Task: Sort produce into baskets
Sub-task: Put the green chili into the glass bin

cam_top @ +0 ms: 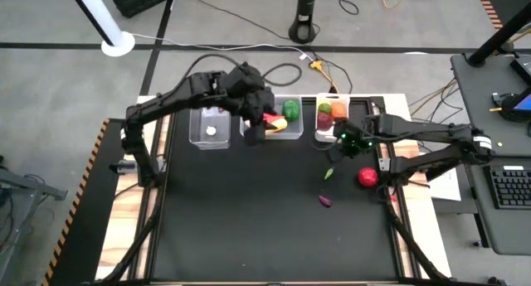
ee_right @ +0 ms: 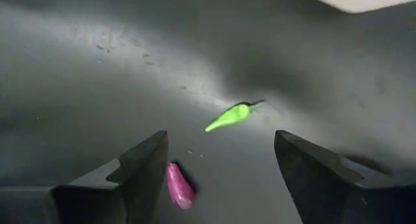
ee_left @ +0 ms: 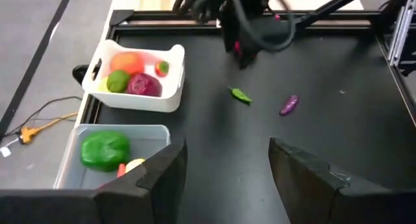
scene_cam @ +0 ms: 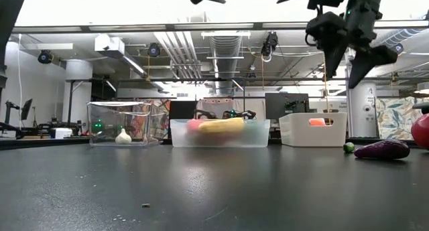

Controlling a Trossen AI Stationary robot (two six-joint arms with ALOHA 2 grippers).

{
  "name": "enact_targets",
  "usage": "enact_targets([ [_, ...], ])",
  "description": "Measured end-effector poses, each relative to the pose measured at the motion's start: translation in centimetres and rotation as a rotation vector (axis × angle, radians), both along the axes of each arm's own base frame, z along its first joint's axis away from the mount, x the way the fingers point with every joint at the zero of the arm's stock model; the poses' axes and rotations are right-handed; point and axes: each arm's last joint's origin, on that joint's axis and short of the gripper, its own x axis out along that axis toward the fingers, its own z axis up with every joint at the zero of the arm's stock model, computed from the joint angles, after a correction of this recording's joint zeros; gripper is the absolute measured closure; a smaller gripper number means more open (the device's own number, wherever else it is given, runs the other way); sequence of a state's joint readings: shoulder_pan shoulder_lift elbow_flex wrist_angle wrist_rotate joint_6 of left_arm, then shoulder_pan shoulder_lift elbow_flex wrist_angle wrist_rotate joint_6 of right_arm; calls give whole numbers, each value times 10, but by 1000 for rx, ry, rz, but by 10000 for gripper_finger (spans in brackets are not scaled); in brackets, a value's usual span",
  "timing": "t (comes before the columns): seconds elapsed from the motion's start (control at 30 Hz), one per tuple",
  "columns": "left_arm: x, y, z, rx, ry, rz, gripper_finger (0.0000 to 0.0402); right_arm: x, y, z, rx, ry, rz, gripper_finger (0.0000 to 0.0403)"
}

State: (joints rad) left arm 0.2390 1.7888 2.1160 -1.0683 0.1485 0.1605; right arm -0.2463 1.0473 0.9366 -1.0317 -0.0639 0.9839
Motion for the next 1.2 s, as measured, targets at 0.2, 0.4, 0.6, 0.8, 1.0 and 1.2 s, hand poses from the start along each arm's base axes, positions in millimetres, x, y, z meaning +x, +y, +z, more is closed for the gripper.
enact_targets([
  [0.2, 8, -22, -6, 24, -14, -9, 204, 10, 9, -27, 18, 25, -14, 148],
  [0.4, 12, -36, -35, -52, -85, 28, 204, 20, 10, -55, 30, 158, -6, 162],
  [0.6, -4, -52, -69, -179, -153, 99, 204, 32, 8, -77, 34, 261, 25, 171],
  [0.8, -30, -65, -87, -256, -249, 227, 204, 46, 11, -93, 43, 265, 41, 172],
  [1.0, -50, -71, -89, -276, -329, 305, 204, 51, 13, -113, 81, 288, 43, 172],
  [1.2, -56, -71, -83, -260, -359, 321, 204, 49, 14, -123, 89, 319, 45, 175],
])
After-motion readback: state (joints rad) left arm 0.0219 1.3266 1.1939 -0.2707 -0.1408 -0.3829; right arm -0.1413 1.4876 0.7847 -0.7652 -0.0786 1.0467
